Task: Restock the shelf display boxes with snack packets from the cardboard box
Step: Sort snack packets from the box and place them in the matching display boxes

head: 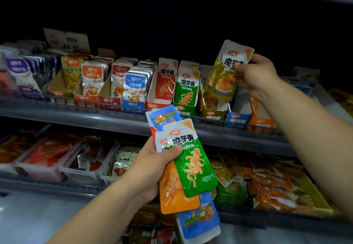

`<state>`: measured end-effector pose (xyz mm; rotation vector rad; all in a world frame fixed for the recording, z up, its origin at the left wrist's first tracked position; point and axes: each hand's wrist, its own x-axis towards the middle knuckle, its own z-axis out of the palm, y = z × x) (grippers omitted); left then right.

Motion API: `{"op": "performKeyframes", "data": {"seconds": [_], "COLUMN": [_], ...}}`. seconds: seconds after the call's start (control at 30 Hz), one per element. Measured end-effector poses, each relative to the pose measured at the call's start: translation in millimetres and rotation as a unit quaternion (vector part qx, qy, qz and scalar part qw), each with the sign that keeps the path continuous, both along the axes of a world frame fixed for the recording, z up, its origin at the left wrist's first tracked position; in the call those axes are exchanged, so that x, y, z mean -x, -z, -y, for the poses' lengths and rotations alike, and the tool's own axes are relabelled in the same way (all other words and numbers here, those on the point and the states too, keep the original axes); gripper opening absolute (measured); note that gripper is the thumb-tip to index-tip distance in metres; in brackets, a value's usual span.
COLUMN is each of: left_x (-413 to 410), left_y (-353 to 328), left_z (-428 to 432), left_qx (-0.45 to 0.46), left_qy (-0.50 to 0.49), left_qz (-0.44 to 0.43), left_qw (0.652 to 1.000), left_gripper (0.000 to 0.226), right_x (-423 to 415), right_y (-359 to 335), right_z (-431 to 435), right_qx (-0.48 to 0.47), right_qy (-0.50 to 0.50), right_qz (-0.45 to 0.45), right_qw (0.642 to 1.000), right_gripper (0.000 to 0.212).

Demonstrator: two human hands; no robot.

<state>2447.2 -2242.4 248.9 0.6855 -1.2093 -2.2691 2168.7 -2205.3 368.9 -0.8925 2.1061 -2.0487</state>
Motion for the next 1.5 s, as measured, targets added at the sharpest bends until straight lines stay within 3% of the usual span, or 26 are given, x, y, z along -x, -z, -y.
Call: {"op": "performKeyframes", "data": {"seconds": [0.23,0.5,0.57,0.7,0.83,1.03,1.23,1.5], "left_x": [5.1,14.0,15.8,17.8,19.5,20.1,20.5,20.4], "left_y": [5.1,1.7,1.2,0.1,-0.3,-1.0,1.5,5.5], "left_z": [8.4,15.3,17.1,18.8,20.1,20.7,20.8,24.5], "left_qx": [-0.005,-0.003,-0.003,-0.008,-0.013,-0.013,-0.006,-0.002], "left_qy": [-0.002,-0.005,-0.006,0.000,-0.008,-0.011,-0.006,-0.002], "left_qz": [0.008,-0.002,-0.003,-0.006,-0.007,-0.008,-0.008,-0.009], "left_qw": [1.000,1.000,1.000,1.000,1.000,1.000,1.000,1.000], "left_gripper": [0.035,0.032,0.033,0.032,0.032,0.031,0.035,0.034], "right_x": [13.9,9.2,13.3,22.5,25.6,27.5,29.1,36.4], "right_y": [7.9,20.0,24.9,32.8,33.2,37.4,38.9,52.8], "right_z": [26.0,32.2,29.3,24.3,24.0,30.2,37.4,43.5], "right_qx": [-0.075,-0.103,-0.146,-0.267,-0.293,-0.387,-0.437,-0.414], "right_qy": [0.013,0.001,-0.018,-0.043,-0.043,0.023,0.048,0.162], "right_qz": [-0.042,-0.053,-0.075,-0.147,-0.228,-0.386,-0.413,-0.467], "right_qw": [0.996,0.993,0.986,0.952,0.927,0.837,0.797,0.765], "right_gripper": [0.038,0.031,0.032,0.039,0.067,0.077,0.091,0.085]}}
